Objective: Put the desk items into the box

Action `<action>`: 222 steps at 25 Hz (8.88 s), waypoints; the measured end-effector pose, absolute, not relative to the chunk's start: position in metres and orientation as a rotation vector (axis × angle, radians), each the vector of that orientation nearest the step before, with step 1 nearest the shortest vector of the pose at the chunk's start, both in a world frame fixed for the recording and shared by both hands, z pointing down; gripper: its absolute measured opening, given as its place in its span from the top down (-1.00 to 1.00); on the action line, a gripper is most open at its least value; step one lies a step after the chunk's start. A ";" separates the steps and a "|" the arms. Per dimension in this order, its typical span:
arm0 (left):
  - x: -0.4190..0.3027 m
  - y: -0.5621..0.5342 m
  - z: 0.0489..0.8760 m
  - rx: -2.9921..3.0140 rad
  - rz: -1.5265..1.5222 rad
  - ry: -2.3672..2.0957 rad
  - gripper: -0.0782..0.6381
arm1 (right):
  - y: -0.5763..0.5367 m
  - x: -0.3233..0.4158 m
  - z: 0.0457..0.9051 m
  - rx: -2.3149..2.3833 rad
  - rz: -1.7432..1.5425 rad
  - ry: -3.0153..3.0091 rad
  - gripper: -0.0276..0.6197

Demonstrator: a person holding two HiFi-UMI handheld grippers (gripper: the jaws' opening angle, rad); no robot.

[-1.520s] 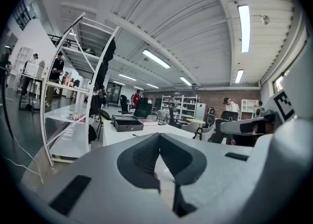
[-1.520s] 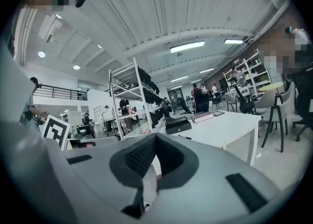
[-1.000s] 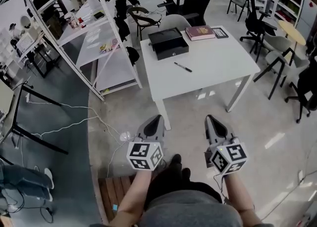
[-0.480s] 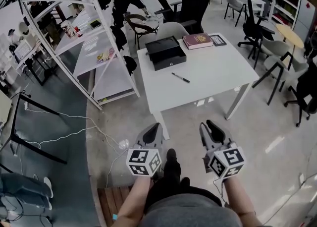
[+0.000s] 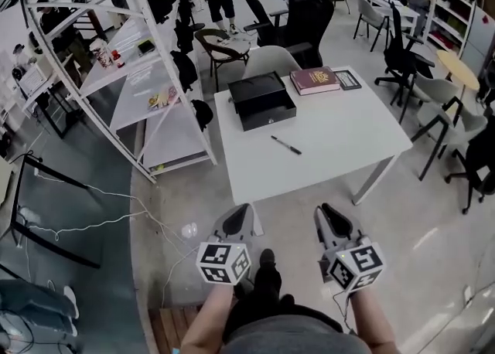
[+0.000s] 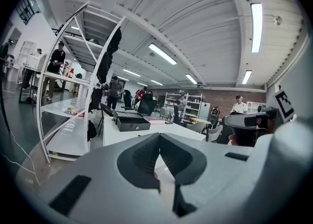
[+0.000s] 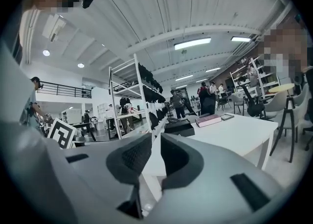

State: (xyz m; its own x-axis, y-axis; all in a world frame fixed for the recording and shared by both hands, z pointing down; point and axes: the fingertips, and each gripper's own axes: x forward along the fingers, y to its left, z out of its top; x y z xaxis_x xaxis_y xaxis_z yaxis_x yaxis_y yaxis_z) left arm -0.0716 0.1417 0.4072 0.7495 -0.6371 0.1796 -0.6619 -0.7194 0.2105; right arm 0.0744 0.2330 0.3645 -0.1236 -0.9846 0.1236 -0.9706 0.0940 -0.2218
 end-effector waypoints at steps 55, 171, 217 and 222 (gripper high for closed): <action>-0.008 -0.111 0.439 2.595 0.192 -1.017 0.76 | -0.043 0.147 0.454 -2.066 -0.718 2.644 0.41; -0.014 -0.142 0.439 2.418 0.226 -1.414 0.76 | -0.150 0.201 0.435 -1.838 -0.457 3.339 0.77; -0.035 -0.225 0.464 2.333 0.218 -1.396 0.76 | -0.271 0.133 0.523 -1.275 0.148 3.978 0.77; -0.038 -0.229 0.468 2.322 0.221 -1.400 0.76 | -0.276 0.131 0.540 -1.238 0.123 4.027 0.77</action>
